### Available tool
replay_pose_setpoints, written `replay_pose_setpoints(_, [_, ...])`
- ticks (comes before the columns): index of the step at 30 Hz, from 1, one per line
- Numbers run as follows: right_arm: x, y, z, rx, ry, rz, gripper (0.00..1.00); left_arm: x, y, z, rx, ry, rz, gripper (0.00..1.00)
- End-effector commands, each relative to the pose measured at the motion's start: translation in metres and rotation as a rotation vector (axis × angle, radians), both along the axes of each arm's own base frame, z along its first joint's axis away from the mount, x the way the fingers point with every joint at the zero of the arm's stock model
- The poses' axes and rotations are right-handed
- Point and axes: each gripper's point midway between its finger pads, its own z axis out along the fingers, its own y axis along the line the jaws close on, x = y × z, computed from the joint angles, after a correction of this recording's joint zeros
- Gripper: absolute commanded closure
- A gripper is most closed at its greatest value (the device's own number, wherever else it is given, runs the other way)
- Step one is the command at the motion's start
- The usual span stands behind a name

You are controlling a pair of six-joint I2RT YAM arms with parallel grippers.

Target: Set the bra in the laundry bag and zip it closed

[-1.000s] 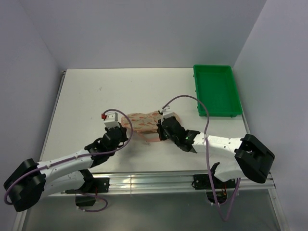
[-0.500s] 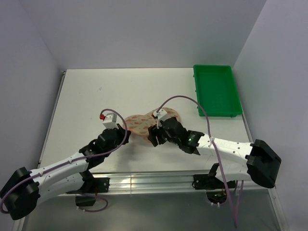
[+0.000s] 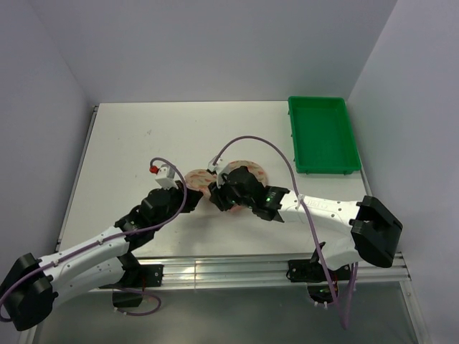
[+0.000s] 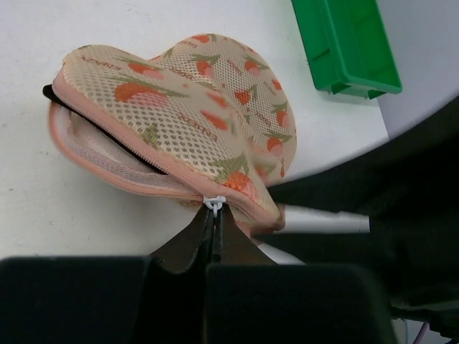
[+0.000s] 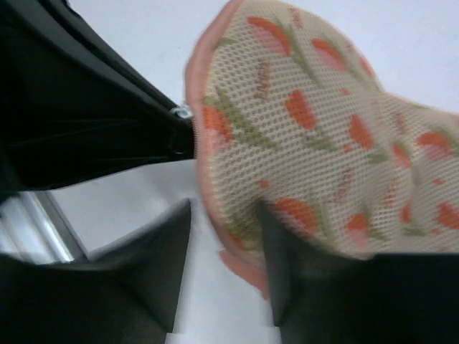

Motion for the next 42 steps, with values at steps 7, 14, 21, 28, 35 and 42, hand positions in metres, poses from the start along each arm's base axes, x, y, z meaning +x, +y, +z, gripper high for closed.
replay_pose_setpoints(7, [0.030,-0.025,0.036,0.095,-0.144,-0.234,1.00,0.007,-0.006,0.037,-0.034,-0.087,-0.011,1.00])
replay_pose_setpoints(14, [0.017,-0.074,0.004,0.077,-0.107,-0.354,1.00,0.026,0.034,0.037,0.081,-0.113,0.146,1.00])
replay_pose_setpoints(21, [0.024,-0.122,-0.024,0.131,-0.021,-0.536,1.00,0.028,0.066,0.023,0.104,-0.083,0.255,1.00])
replay_pose_setpoints(28, [0.026,-0.116,-0.020,0.095,-0.010,-0.488,0.94,0.023,0.055,0.036,0.046,-0.127,0.184,1.00])
replay_pose_setpoints(35, [0.007,-0.065,0.054,0.217,-0.057,-0.233,0.16,0.018,0.030,0.036,-0.012,-0.117,0.071,1.00])
replay_pose_setpoints(42, [0.005,-0.014,0.073,0.200,-0.069,-0.034,0.19,0.016,0.015,0.044,-0.045,-0.134,0.023,1.00])
